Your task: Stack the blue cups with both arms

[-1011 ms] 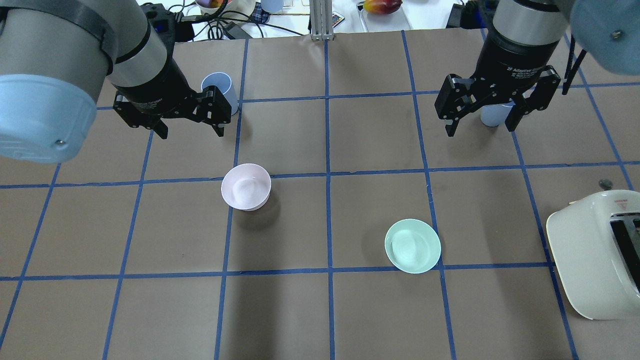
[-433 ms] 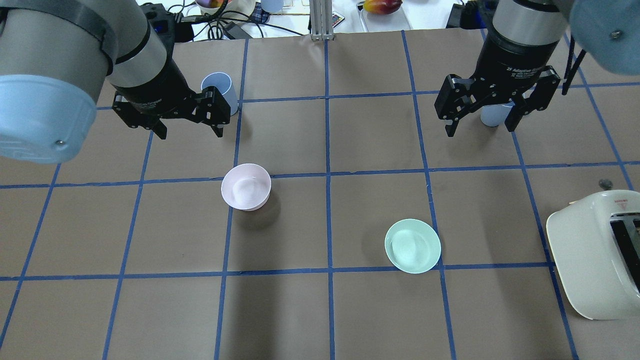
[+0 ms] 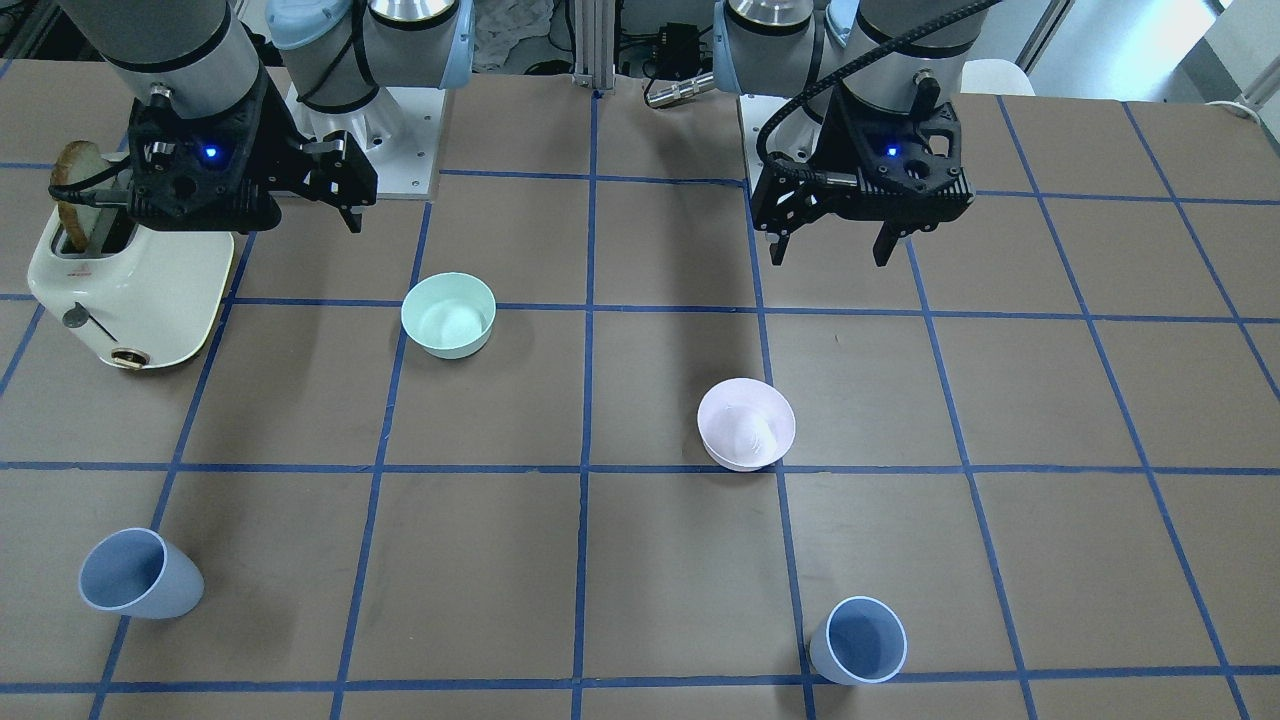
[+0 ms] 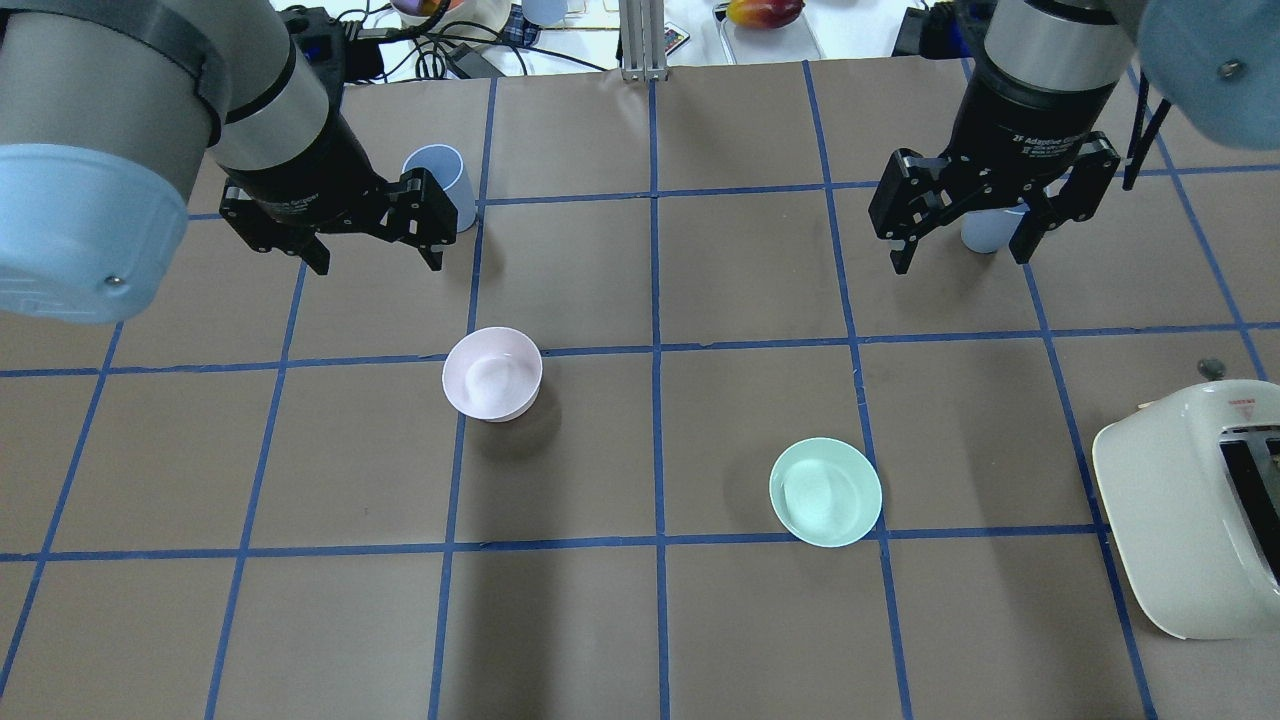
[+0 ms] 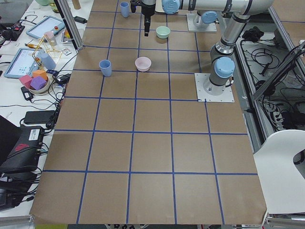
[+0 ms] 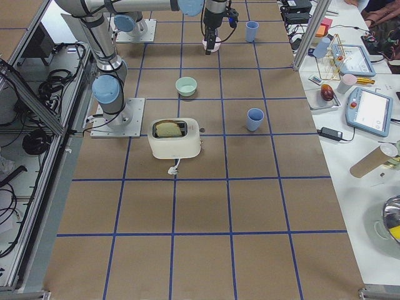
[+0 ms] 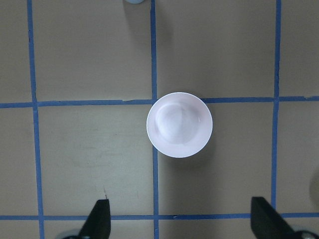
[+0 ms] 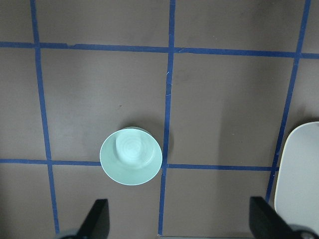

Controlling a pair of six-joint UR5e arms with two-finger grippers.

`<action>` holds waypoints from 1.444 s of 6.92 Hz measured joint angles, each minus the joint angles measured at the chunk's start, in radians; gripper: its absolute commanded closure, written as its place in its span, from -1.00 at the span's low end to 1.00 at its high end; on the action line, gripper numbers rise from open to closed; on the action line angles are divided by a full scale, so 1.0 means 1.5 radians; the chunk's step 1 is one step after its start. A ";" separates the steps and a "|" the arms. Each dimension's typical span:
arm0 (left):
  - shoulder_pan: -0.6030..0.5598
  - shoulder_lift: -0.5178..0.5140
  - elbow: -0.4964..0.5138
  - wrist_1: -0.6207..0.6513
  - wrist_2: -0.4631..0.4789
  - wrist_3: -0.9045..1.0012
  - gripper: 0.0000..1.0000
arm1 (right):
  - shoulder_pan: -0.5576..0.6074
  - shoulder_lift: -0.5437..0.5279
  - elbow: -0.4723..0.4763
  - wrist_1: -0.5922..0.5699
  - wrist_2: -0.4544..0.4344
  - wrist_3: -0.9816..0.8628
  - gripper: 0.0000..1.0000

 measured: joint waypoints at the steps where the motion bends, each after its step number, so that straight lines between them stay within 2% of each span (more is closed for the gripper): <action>1: 0.002 -0.021 0.019 -0.002 0.001 -0.001 -1.00 | -0.002 0.001 0.000 -0.004 0.002 -0.001 -1.00; 2: 0.003 -0.064 0.072 -0.008 0.001 0.000 -1.00 | -0.006 0.005 -0.001 -0.010 0.002 -0.004 -1.00; 5: 0.014 -0.291 0.270 0.037 0.001 0.023 -1.00 | -0.032 0.028 -0.002 -0.063 0.003 -0.051 -1.00; 6: 0.025 -0.355 0.315 0.061 0.001 0.035 -1.00 | -0.038 0.037 -0.002 -0.076 0.001 -0.055 -1.00; 8: 0.038 -0.455 0.360 0.111 0.002 0.053 -1.00 | -0.056 0.060 -0.004 -0.101 -0.001 -0.053 -1.00; 9: 0.039 -0.490 0.366 0.134 0.002 0.056 -0.86 | -0.074 0.076 -0.007 -0.122 -0.003 -0.057 -1.00; 10: 0.039 -0.512 0.368 0.148 0.002 0.058 -0.51 | -0.091 0.102 -0.012 -0.156 -0.006 -0.059 -1.00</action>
